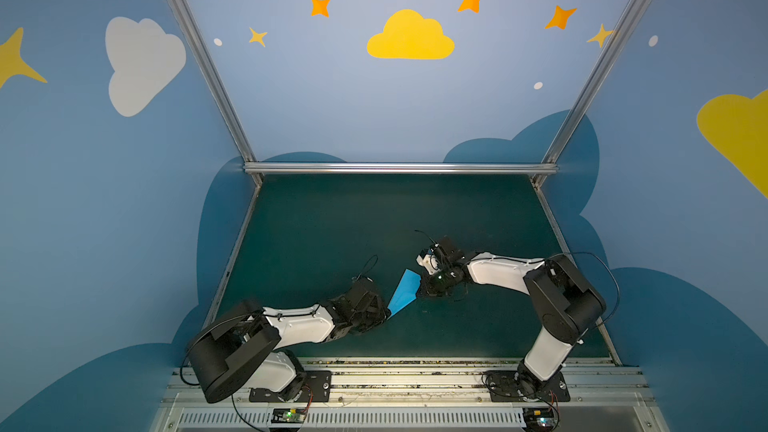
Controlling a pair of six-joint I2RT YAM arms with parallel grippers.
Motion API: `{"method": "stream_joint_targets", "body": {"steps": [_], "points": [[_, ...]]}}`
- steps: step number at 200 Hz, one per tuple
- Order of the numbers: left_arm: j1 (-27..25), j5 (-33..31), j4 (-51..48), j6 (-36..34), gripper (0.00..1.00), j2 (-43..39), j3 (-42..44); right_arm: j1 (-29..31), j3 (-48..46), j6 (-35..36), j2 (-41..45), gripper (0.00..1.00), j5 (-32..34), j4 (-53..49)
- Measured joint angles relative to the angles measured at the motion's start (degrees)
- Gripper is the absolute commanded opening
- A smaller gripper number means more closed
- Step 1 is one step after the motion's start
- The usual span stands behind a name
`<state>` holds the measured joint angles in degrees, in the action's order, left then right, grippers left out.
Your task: Fold a paper plane with a square sheet of paper (fold left side to right side)
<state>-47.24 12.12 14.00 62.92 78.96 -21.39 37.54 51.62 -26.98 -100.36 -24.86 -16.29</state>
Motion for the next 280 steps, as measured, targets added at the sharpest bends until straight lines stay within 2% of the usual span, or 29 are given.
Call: {"method": "stream_joint_targets", "body": {"steps": [111, 138, 163, 183, 215, 247, 280], "points": [[0.0, -0.6, -0.8, 0.1, 0.04, -1.4, 0.8, -12.6, 0.1, 2.8, -1.5, 0.00, -4.9, -0.8], [0.0, -0.8, -1.4, 0.1, 0.04, -1.9, 0.9, -16.1, 0.2, 2.3, -0.9, 0.00, -4.5, -1.7], [0.0, -1.0, -2.2, 0.1, 0.04, -2.7, 1.0, -17.1, -1.1, 1.2, 2.5, 0.00, -1.4, -3.7], [0.0, -1.3, -3.9, -0.1, 0.04, -3.7, 1.1, -15.3, -2.4, 0.0, 8.2, 0.00, -0.1, -5.9], [0.1, -1.3, -7.2, -0.5, 0.04, -6.1, 0.9, -6.4, -0.7, -1.4, 15.0, 0.00, 0.5, -7.3], [0.1, -1.0, -10.5, -1.2, 0.04, -8.7, -1.9, 0.8, 1.1, -3.0, 13.2, 0.00, 0.3, -6.8], [0.1, -0.7, -11.3, -1.6, 0.04, -9.8, -5.9, 4.3, 1.2, -4.5, 7.6, 0.00, 0.5, -6.0]]}}
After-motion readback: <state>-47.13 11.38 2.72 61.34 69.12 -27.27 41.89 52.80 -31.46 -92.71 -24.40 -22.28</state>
